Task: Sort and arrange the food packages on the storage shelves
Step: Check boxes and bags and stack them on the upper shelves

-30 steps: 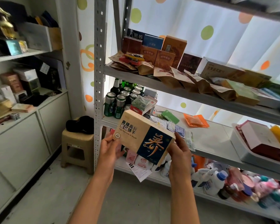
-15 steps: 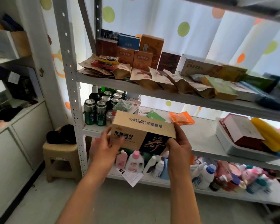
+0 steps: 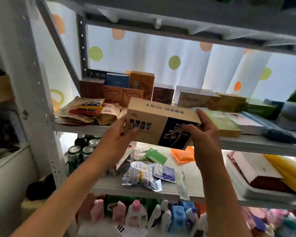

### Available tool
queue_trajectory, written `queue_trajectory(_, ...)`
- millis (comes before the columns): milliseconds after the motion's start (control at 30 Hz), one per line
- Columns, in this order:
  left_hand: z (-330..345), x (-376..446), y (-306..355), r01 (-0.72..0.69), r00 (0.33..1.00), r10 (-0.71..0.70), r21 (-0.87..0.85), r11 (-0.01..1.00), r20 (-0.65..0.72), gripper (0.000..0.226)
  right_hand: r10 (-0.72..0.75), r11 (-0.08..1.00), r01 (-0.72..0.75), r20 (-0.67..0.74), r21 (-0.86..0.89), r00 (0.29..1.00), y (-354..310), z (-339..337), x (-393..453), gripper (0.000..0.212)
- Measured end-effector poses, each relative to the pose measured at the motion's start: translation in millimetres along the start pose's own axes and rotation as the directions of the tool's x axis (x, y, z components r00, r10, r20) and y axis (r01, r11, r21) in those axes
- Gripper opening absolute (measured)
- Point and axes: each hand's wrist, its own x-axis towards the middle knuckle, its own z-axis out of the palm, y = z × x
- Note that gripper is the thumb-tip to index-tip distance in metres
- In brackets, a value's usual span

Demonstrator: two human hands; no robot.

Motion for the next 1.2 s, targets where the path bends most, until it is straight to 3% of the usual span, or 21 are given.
queue_trajectory(133,8.6,57.4,14.4,-0.061,0.998,0.060,0.090,0.994,0.004,0.025,-0.074,0.988,0.074,0.007,-0.134,0.997,-13.3,-6.7,62.2,0.072)
queue_trajectory(300,30.7,126.8,34.6,-0.025,0.998,0.035,0.167,0.986,-0.056,0.018,-0.159,0.966,0.165,0.046,-0.198,0.986,-25.5,-9.5,130.1,0.074)
queue_trajectory(433,44.9,180.4,38.8,-0.010,0.995,0.034,0.253,0.968,-0.089,0.024,-0.198,0.941,0.220,0.106,-0.257,0.974,-25.9,-18.1,183.4,0.052)
queue_trajectory(567,60.8,225.3,36.3,-0.069,0.985,0.124,0.391,0.918,-0.118,0.025,-0.206,0.924,0.242,0.150,-0.297,0.967,-19.9,-27.0,231.2,0.038)
queue_trajectory(800,82.0,285.3,14.8,-0.127,0.976,0.186,0.392,0.911,-0.117,0.060,-0.245,0.875,0.297,0.180,-0.383,0.953,1.3,-32.7,294.2,0.038)
queue_trajectory(900,81.3,306.2,4.4,-0.163,0.976,0.210,0.469,0.868,-0.050,0.044,-0.225,0.877,0.276,0.171,-0.394,0.959,13.7,-31.3,310.5,0.041)
queue_trajectory(1000,77.4,324.4,-8.6,-0.180,0.979,0.206,0.546,0.819,0.014,0.039,-0.200,0.858,0.248,0.153,-0.449,0.968,24.8,-24.3,322.5,0.079)
queue_trajectory(1033,75.7,328.9,-13.9,-0.181,0.979,0.200,0.566,0.805,0.028,0.038,-0.190,0.856,0.239,0.151,-0.459,0.970,29.1,-21.5,325.6,0.083)
queue_trajectory(1200,65.6,340.7,-38.7,-0.157,0.985,0.162,0.644,0.749,0.052,0.019,-0.114,0.840,0.192,0.182,-0.507,0.977,55.1,-0.9,333.3,0.068)
